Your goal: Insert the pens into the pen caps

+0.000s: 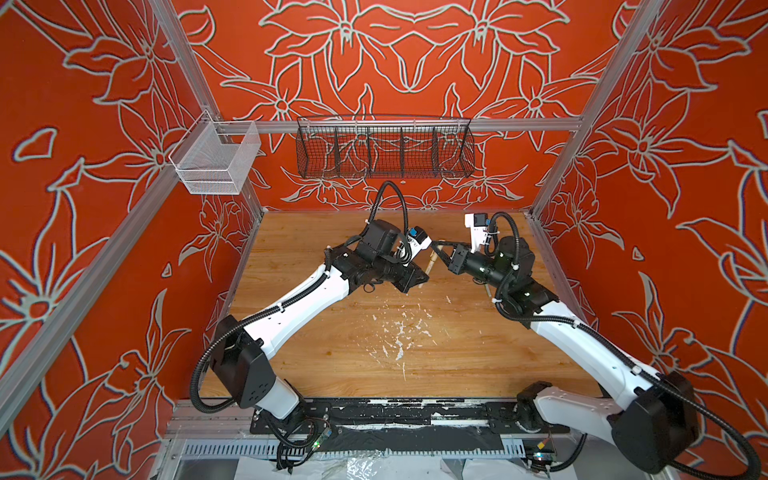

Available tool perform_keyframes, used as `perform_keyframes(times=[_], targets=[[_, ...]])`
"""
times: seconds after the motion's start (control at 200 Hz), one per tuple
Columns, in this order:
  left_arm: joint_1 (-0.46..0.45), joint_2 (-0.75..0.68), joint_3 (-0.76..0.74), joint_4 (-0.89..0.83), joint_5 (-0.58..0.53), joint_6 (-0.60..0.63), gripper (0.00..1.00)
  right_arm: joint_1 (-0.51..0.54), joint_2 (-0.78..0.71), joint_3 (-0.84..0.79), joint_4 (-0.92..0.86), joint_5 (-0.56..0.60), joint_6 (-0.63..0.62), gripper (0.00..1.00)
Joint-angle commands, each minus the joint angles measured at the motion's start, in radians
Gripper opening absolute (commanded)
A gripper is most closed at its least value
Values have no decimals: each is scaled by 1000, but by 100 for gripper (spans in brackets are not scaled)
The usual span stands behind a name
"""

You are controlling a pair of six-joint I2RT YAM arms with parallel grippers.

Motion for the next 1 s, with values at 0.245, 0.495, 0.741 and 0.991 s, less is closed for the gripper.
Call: perform_keyframes(times=[0.245, 0.495, 0.741, 0.991], targets=[[42, -33, 112, 461, 24, -89, 0, 105, 19, -80, -225, -135, 34, 0], [50, -50, 102, 485, 35, -105, 0, 113, 28, -83, -242, -132, 36, 0], [57, -47, 121, 480, 49, -99, 0, 116, 25, -67, -297, -127, 14, 0], [56, -79, 4, 544, 204, -123, 0, 107, 41, 16, -360, -37, 18, 0]])
